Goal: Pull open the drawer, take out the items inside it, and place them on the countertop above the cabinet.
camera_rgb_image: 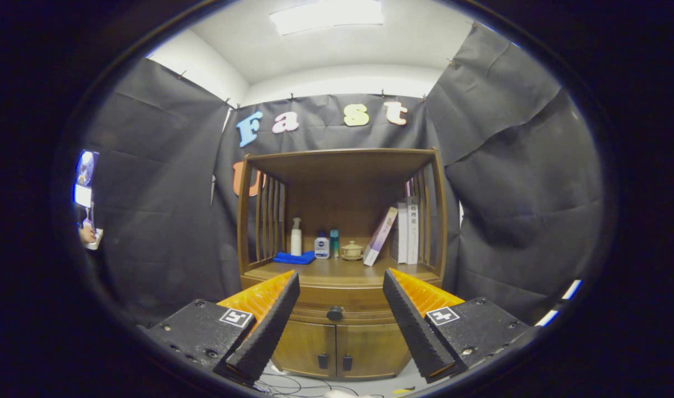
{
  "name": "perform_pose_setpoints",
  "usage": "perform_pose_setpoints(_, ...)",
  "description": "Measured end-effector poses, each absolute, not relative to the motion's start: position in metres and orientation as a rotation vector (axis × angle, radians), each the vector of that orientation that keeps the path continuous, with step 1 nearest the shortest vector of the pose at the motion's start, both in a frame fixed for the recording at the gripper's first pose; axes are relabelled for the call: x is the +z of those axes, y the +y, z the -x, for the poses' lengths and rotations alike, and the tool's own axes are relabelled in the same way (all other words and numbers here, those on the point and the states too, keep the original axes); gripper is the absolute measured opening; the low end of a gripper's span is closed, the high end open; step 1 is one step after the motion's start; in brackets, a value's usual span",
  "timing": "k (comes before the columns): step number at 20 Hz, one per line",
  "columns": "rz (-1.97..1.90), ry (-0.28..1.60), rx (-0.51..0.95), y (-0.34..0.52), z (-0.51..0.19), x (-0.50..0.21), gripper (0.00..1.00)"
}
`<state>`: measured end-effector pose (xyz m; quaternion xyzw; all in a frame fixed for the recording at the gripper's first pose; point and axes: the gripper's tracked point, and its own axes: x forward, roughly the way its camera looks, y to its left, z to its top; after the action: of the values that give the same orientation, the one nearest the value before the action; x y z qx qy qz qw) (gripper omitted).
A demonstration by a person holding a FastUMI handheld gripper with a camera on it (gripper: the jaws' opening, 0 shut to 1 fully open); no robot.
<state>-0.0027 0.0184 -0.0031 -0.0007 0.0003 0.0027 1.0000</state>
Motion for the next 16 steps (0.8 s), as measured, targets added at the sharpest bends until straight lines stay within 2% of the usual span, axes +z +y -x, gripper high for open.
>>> perform_pose_setpoints(8, -0.003, 0.019, 0.003, 0.022, -0.006, -0.019, 0.99)
perform_pose_setpoints(16, -0.020, 0.038, -0.020, 0.024, -0.036, -0.068, 0.99)
